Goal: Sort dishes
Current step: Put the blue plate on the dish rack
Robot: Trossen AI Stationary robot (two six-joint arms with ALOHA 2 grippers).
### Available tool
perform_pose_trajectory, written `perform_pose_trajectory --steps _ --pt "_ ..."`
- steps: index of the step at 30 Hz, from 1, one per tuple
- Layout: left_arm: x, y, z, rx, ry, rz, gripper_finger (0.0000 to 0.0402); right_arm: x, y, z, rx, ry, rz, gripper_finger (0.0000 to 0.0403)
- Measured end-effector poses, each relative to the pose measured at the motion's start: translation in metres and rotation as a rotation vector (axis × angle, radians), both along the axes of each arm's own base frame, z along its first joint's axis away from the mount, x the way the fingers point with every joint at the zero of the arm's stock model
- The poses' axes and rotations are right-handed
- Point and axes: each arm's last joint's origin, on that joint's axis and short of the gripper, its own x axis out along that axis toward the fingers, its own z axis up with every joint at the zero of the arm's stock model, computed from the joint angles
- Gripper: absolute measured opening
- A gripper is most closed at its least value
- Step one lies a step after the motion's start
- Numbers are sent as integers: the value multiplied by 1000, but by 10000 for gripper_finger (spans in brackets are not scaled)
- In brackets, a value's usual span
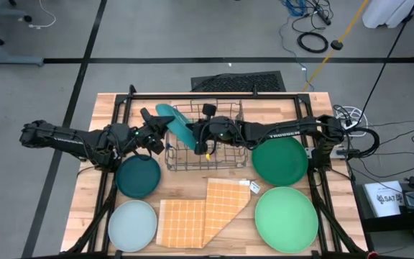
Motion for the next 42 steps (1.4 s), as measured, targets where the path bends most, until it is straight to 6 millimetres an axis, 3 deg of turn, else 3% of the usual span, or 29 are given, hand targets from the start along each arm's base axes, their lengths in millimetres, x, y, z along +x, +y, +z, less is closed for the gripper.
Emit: perform_pose_trajectory --steps 11,22,42 --pt "0 0 0 -89 -53 4 154 1 2 -1 20 3 50 0" --pt "0 1 0 -193 -119 30 157 0 3 -2 18 20 79 0" --pt "-9 3 7 -126 -124 79 148 1 -4 2 -24 -9 72 0"
